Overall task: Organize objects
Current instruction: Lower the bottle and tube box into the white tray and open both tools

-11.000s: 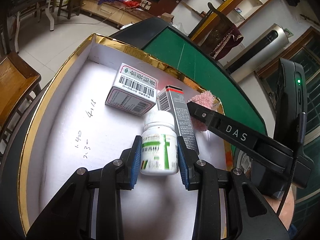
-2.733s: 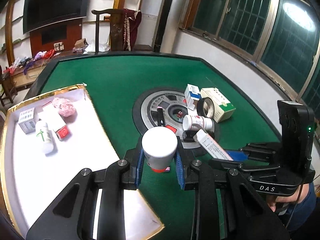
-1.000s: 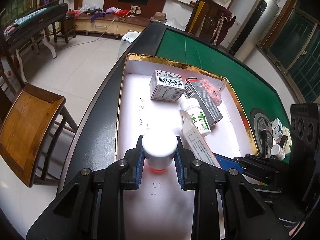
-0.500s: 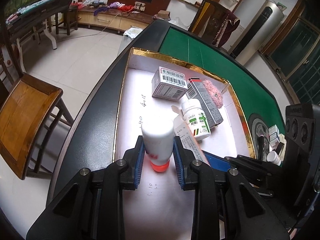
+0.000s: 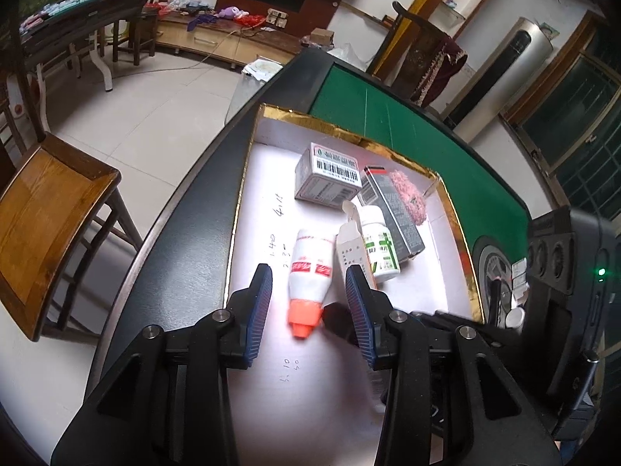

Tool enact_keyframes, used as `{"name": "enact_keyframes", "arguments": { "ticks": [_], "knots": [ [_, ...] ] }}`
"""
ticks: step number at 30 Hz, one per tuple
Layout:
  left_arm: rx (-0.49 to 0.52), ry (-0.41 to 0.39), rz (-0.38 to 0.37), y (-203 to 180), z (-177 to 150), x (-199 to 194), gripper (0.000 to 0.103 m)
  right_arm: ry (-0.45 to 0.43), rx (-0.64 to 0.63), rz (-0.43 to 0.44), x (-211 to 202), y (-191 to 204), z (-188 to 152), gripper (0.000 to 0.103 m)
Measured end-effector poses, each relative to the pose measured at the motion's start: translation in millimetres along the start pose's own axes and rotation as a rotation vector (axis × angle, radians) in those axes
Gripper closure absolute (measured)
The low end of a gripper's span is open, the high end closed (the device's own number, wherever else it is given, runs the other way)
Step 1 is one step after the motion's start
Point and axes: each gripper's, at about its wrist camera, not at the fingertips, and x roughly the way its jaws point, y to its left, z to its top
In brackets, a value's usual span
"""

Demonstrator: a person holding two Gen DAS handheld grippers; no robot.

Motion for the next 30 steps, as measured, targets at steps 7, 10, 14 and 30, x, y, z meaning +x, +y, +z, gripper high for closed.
{"name": "enact_keyframes", "arguments": {
  "ticks": [7,10,14,30],
  "knots": [
    [-0.001,0.000,0.001,-0.2,0.7,-2.3,0.064,0.009,0.029,0.050,-2.7,-4.6,1.0,0.078],
    [-0.001,0.000,0.004,-0.8,0.5,-2.8,0.064,0.018,0.036,0.050,-4.6,-6.5,0.1,0.077],
    [0.000,-0.003,0.002,-0.7,0.3,-3.8,0.064,0.016,0.034,0.043,-2.9,-2.5,1.0,0.077],
    [-0.006,-0.011,0.006,-3.7,0.6,-3.5,0.061,-0.042,-0.023,-0.004,-17.0,9.7,-2.0,0.077]
  ]
}}
